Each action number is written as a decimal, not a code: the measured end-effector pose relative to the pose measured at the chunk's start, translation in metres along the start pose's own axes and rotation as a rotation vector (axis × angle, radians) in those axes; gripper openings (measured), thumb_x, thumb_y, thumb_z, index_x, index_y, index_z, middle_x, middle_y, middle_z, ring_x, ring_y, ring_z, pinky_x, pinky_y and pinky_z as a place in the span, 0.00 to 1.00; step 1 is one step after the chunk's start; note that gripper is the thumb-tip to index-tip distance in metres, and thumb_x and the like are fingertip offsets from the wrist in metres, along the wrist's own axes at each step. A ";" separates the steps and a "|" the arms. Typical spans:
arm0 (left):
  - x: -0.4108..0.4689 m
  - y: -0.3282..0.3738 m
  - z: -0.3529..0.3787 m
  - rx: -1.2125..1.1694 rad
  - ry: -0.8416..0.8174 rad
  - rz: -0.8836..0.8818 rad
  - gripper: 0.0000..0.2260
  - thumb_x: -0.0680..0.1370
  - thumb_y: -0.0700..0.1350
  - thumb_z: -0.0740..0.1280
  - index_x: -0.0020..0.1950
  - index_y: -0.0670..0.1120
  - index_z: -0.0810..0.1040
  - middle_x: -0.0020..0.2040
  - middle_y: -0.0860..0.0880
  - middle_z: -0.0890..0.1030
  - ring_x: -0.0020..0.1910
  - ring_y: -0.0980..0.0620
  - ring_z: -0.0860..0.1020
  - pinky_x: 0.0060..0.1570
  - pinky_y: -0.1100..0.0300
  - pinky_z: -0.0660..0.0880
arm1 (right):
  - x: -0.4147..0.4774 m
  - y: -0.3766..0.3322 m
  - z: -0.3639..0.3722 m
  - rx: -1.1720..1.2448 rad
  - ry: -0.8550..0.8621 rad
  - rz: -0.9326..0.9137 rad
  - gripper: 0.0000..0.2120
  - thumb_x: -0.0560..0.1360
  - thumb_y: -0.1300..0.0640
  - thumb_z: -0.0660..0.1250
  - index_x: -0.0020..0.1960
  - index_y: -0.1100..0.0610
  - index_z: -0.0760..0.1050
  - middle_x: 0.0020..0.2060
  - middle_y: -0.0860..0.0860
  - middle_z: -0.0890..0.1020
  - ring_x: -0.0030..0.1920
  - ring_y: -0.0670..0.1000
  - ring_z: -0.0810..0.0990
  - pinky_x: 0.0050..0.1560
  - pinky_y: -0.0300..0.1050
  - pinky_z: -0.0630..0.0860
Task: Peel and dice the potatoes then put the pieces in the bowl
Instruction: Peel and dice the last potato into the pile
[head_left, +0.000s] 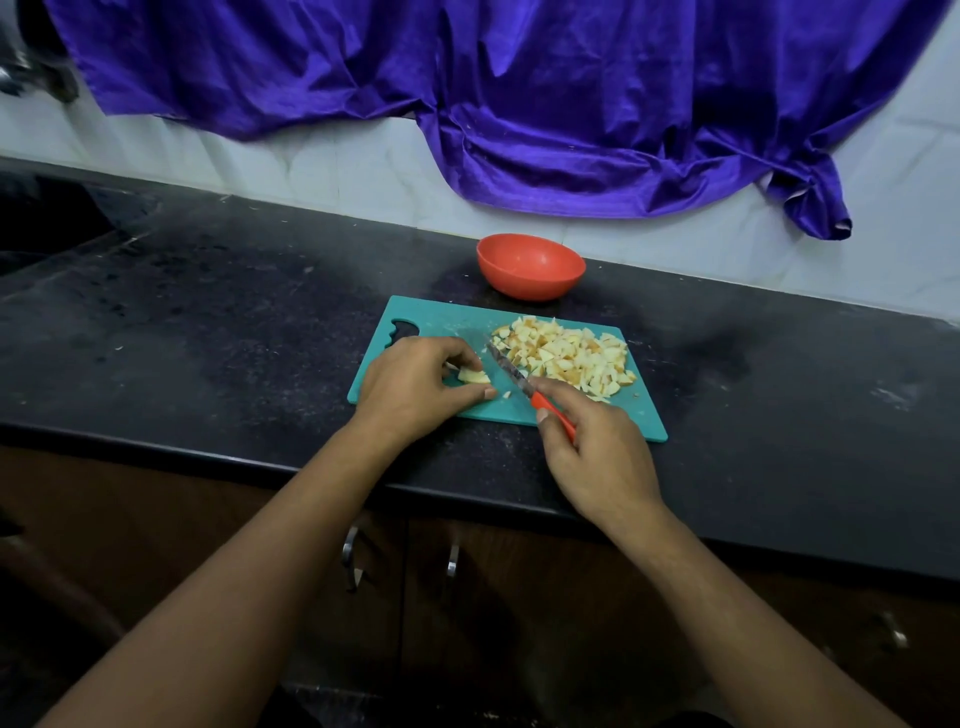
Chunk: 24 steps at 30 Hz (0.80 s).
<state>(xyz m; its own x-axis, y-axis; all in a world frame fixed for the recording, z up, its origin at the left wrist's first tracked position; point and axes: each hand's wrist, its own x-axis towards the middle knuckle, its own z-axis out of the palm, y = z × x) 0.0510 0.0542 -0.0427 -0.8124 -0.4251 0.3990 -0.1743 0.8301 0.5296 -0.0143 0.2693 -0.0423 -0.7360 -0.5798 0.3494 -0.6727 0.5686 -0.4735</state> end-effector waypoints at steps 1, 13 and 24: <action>0.000 0.001 0.001 0.008 0.016 -0.001 0.16 0.69 0.65 0.77 0.51 0.58 0.84 0.46 0.61 0.83 0.47 0.60 0.79 0.45 0.55 0.79 | 0.000 0.000 0.000 -0.006 0.002 -0.002 0.20 0.83 0.48 0.62 0.74 0.38 0.72 0.54 0.48 0.85 0.36 0.44 0.78 0.40 0.51 0.80; 0.001 -0.003 0.001 -0.050 -0.024 -0.003 0.12 0.72 0.58 0.78 0.53 0.58 0.84 0.46 0.59 0.84 0.47 0.61 0.80 0.50 0.52 0.80 | -0.002 -0.011 -0.006 -0.071 -0.017 -0.012 0.20 0.84 0.49 0.62 0.75 0.40 0.72 0.42 0.45 0.82 0.34 0.43 0.74 0.35 0.43 0.73; 0.003 -0.005 0.003 -0.077 -0.016 -0.011 0.11 0.72 0.56 0.78 0.52 0.57 0.86 0.47 0.58 0.85 0.46 0.61 0.80 0.51 0.55 0.80 | -0.001 -0.036 -0.007 -0.146 -0.041 0.021 0.20 0.84 0.49 0.59 0.75 0.41 0.71 0.44 0.47 0.83 0.40 0.47 0.77 0.37 0.45 0.68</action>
<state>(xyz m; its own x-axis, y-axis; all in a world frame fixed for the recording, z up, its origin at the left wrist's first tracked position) 0.0478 0.0493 -0.0462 -0.8197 -0.4275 0.3812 -0.1404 0.7952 0.5899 0.0100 0.2537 -0.0198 -0.7481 -0.5890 0.3057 -0.6636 0.6577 -0.3566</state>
